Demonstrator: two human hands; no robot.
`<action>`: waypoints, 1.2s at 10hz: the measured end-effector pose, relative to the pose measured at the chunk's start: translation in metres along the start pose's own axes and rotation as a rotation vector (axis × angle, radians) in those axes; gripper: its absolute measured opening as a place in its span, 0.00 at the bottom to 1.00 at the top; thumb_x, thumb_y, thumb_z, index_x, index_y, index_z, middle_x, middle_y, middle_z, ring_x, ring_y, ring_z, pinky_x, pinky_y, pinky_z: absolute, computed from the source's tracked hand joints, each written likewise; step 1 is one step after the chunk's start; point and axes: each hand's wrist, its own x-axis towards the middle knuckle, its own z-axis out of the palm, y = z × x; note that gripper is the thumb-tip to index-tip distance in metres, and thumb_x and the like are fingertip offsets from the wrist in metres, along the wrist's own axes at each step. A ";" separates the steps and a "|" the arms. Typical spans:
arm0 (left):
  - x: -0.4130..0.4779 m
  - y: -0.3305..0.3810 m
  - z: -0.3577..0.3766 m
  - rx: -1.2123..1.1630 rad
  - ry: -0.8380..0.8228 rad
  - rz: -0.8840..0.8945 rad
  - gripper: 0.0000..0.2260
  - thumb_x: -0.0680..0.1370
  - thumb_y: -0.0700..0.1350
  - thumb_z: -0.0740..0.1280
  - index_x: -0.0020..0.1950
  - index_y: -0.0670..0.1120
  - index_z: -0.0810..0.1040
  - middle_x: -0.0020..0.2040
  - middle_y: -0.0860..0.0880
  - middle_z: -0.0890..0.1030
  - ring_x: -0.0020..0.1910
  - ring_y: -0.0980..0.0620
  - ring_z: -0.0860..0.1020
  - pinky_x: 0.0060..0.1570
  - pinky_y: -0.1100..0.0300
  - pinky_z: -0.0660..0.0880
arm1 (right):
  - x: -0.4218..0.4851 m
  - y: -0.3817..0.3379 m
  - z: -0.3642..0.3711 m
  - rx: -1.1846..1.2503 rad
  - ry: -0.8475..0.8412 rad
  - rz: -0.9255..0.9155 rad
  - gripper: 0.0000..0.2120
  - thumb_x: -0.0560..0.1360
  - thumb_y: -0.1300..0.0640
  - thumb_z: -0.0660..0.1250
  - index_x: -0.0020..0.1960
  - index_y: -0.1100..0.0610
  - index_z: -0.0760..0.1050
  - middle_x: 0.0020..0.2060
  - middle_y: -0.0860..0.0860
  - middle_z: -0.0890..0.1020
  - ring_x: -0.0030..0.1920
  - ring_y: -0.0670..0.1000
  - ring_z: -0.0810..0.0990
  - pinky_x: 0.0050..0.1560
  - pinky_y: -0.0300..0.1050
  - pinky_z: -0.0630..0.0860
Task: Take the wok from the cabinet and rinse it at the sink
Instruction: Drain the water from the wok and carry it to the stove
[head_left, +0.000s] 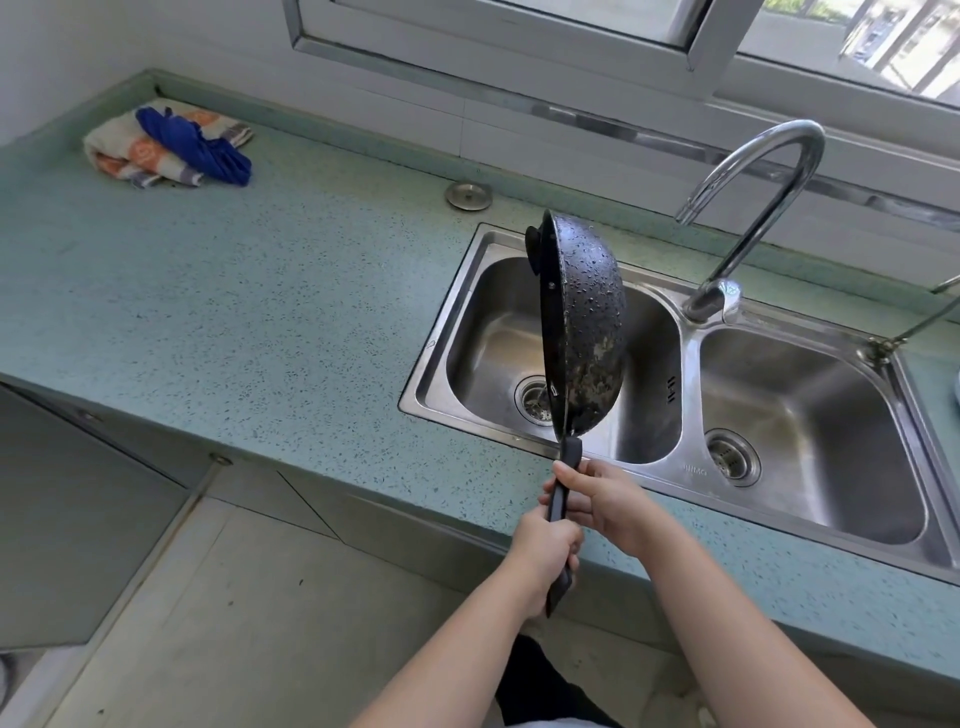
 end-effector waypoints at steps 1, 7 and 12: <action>-0.001 0.001 -0.001 -0.019 -0.006 -0.009 0.10 0.73 0.32 0.55 0.41 0.46 0.70 0.27 0.49 0.64 0.19 0.57 0.64 0.22 0.68 0.60 | 0.000 0.000 0.001 0.005 0.002 0.001 0.07 0.76 0.59 0.64 0.49 0.63 0.70 0.40 0.56 0.81 0.34 0.49 0.84 0.34 0.39 0.81; -0.008 0.004 -0.005 -0.040 -0.044 -0.014 0.10 0.75 0.33 0.56 0.40 0.47 0.69 0.26 0.51 0.66 0.18 0.59 0.65 0.23 0.66 0.61 | 0.000 0.003 0.004 0.001 0.022 -0.022 0.06 0.76 0.58 0.65 0.46 0.60 0.70 0.40 0.55 0.81 0.37 0.51 0.83 0.39 0.41 0.81; -0.009 0.005 -0.006 -0.045 -0.053 -0.014 0.10 0.75 0.32 0.55 0.42 0.46 0.70 0.27 0.51 0.65 0.18 0.59 0.65 0.22 0.68 0.61 | 0.002 0.004 0.003 0.007 0.018 -0.021 0.06 0.76 0.58 0.65 0.47 0.60 0.70 0.40 0.55 0.81 0.39 0.52 0.83 0.39 0.42 0.81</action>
